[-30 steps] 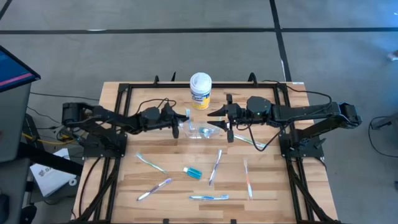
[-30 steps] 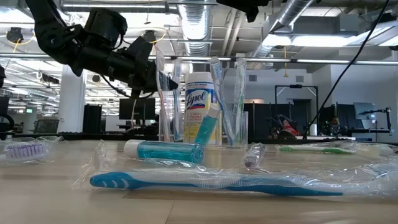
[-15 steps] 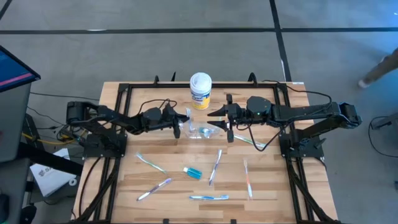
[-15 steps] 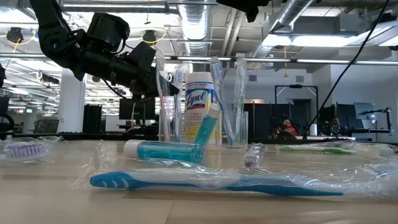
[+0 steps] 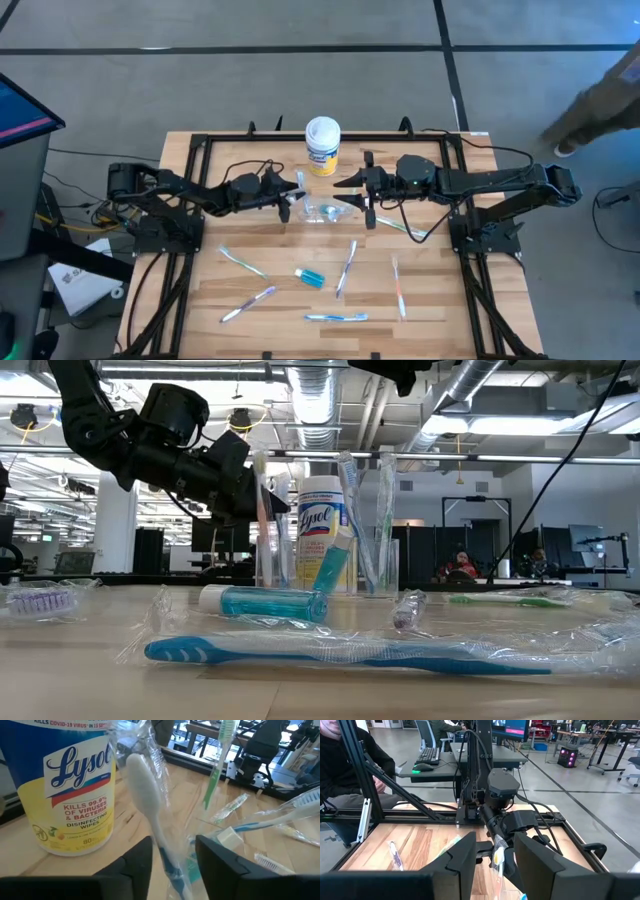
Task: Pick & Place toothbrushing station
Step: Put the top blue toothbrush into the transparent organizer, then put the bottom green toothbrush into the transparent organizer
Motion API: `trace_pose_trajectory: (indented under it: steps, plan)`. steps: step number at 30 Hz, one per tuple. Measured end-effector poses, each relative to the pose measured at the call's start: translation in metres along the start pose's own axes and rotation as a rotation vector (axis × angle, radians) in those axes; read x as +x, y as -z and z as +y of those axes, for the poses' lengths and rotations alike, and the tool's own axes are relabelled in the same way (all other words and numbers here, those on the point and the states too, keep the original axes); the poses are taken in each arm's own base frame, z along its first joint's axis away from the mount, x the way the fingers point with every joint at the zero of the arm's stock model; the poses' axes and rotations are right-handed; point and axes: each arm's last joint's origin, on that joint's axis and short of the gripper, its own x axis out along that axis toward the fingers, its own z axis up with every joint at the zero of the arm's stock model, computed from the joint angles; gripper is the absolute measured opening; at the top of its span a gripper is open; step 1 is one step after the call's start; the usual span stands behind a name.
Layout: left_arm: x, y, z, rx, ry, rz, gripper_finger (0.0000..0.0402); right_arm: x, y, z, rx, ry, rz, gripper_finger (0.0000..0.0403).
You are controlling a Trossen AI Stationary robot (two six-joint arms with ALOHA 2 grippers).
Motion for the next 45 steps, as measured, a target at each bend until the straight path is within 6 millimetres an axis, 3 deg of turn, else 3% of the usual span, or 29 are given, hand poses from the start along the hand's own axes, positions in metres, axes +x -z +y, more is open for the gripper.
trace_pose_trajectory:
  steps: [10, 22, 36, 45]
  plan:
    - [-0.007, -0.013, 0.002, 0.007, -0.05, -0.047, 0.0205, 0.0, 0.0, 0.0, 0.0, 0.0, -0.001, 0.0124]
    - [-0.038, -0.032, 0.011, 0.006, -0.114, 0.039, 0.021, 0.0, 0.0, 0.0, 0.0, 0.0, -0.001, 0.0124]
    - [-0.076, -0.024, -0.008, 0.027, -0.048, 0.26, 0.021, 0.0, 0.0, 0.0, 0.0, 0.0, -0.001, 0.0124]
    - [-0.092, -0.004, -0.031, 0.012, 0.065, 0.448, 0.021, 0.0, 0.003, 0.0, 0.003, -0.001, 0.026, 0.0124]
